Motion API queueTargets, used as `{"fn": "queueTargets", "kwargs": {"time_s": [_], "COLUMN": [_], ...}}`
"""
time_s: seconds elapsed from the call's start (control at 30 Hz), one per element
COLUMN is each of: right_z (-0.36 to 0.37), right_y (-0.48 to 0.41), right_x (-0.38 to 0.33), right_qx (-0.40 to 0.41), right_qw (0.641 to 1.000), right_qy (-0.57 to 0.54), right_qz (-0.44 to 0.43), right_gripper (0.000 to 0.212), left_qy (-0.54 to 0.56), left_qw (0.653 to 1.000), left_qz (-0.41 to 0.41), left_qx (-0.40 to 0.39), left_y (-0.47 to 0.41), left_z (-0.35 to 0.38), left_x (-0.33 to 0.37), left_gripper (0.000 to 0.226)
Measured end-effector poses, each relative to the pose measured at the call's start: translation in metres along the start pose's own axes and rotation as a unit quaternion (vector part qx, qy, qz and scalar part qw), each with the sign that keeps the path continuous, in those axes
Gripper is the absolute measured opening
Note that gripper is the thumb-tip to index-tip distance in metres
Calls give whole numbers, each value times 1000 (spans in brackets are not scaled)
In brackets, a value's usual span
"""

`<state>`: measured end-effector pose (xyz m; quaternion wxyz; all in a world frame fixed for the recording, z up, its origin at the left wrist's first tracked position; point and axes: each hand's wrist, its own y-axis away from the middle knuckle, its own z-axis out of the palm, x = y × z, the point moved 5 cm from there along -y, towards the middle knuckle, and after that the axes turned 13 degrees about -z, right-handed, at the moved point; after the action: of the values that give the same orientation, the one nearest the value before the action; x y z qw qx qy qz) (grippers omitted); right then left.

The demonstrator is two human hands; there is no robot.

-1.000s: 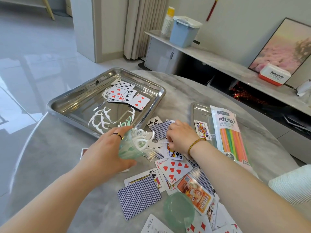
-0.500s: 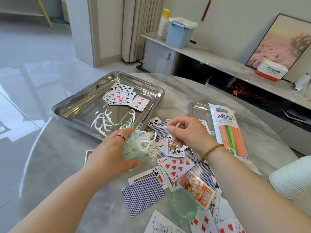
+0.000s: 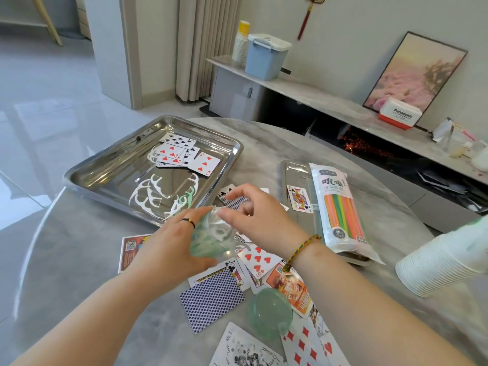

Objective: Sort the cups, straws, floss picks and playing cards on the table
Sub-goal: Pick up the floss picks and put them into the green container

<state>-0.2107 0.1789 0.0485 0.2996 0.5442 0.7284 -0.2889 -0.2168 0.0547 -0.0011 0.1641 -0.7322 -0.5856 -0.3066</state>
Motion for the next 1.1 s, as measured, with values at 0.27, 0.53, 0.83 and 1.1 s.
{"fn": "queueTargets", "kwargs": {"time_s": [0.27,0.53,0.83,1.1], "right_z": [-41,-58,-37,-11], "right_y": [42,115,105,111], "right_x": [52,130,131,117], "right_qx": [113,24,-4,-63], "right_qw": [990,947,961,957], "right_qy": [44,207,216,272], "right_qz": [73,244,175,81], "right_gripper": [22,27,41,46], "left_qy": [0,-6,-47,-63], "left_qw": [1000,999,997,996], "left_qz": [-19,-24,-17,-10], "left_qx": [-17,-47,-52,-57], "left_y": [0,9,14,13], "left_z": [4,21,26,25], "left_x": [-1,9,12,11], "left_gripper": [89,89,90,88]}}
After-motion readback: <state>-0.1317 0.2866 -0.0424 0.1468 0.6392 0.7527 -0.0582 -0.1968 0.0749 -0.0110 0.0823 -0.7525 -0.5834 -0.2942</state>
